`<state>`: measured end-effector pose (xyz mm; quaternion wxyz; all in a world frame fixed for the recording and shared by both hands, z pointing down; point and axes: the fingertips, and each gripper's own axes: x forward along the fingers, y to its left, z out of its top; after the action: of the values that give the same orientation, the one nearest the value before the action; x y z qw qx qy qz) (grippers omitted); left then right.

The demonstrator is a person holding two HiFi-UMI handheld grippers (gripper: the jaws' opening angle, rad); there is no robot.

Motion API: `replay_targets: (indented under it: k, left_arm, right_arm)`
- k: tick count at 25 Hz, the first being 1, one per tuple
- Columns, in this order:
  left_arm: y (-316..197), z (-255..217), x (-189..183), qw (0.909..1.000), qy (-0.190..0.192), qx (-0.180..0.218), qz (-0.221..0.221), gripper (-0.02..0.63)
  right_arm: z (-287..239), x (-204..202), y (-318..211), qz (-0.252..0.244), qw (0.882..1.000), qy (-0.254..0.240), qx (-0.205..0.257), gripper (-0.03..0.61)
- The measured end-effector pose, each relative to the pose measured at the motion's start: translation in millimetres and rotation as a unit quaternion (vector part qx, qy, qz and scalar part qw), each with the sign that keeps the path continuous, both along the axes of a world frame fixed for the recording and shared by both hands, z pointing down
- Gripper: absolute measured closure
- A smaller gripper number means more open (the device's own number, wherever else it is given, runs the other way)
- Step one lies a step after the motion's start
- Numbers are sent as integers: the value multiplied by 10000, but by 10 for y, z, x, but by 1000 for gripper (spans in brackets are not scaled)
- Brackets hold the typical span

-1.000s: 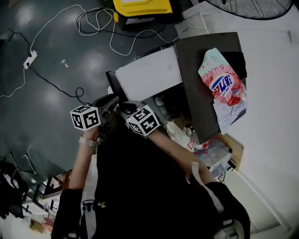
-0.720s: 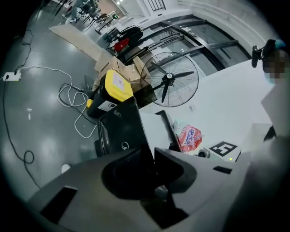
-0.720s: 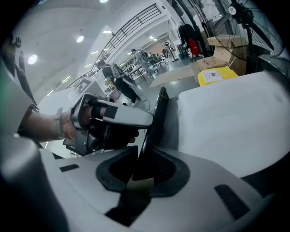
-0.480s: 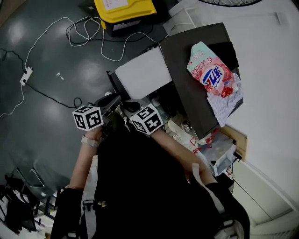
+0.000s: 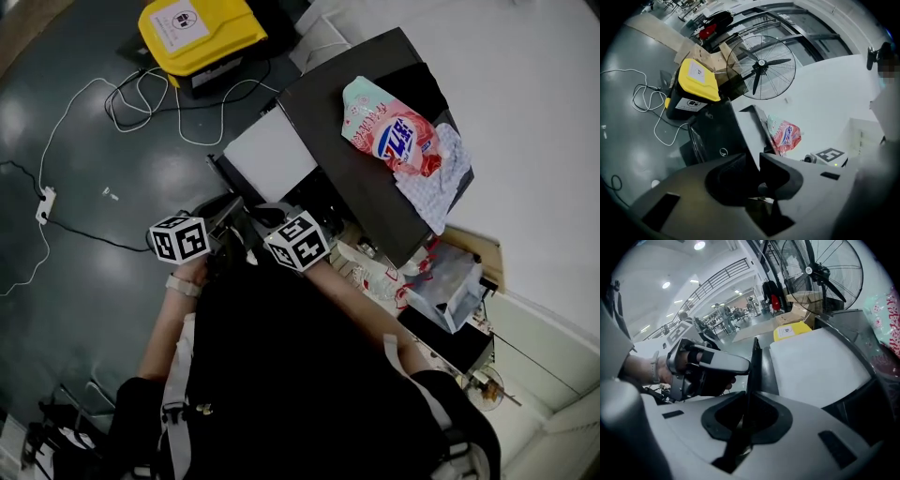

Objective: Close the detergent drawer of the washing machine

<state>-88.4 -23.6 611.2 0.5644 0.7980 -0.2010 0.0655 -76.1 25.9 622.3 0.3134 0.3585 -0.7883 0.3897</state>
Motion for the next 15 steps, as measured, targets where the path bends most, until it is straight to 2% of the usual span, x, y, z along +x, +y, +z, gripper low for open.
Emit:
replay_targets:
  k: [7,15]
  left_arm:
    - [-102,-31,249,9996,-67,21,267,520]
    - [-218,-57,485,9996,-169,-35,231,520]
  right_arm:
    - [-39,255,-113,235,9997,3,73,526]
    - [-51,481,-234,192,9998,-27,-29,526]
